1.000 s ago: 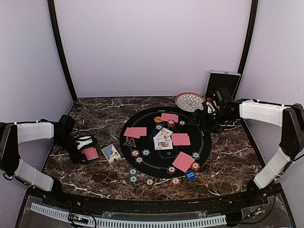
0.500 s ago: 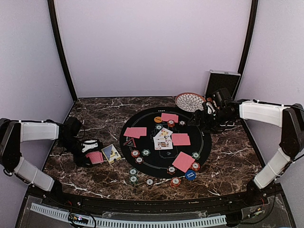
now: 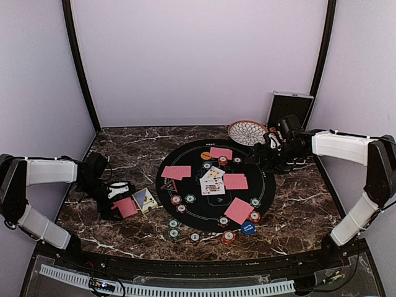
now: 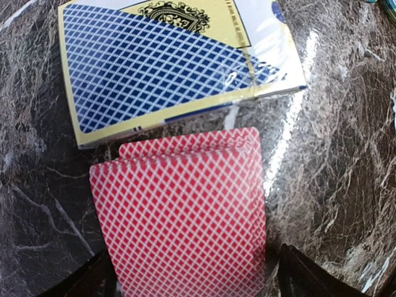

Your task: Distribute texas hold em gaming equipment

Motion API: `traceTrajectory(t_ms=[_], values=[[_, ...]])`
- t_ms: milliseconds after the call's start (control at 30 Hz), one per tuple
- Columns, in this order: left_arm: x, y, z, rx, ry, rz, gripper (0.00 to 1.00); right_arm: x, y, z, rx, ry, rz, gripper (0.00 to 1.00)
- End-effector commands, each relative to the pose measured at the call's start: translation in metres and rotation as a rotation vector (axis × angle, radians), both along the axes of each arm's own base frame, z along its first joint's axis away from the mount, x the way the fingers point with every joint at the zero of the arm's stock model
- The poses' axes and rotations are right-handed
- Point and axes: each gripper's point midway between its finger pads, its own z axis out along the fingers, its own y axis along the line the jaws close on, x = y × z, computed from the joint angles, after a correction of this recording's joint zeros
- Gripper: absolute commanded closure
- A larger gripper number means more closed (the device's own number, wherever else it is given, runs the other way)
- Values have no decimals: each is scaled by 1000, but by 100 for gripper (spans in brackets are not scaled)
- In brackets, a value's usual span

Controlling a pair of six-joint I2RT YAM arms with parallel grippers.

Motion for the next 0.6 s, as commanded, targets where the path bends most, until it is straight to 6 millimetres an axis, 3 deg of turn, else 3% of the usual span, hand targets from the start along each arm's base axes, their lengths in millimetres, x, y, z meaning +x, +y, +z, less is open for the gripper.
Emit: traceTrajectory(t_ms=[0, 333, 567], values=[[-9, -4, 5, -25, 17, -10, 6, 3, 3, 12, 11, -34, 4, 1], [2, -7, 19, -40, -5, 23, 5, 4, 0, 15, -4, -44, -1, 1], [39, -18, 61, -109, -74, 142, 1, 10, -9, 20, -53, -98, -24, 1]])
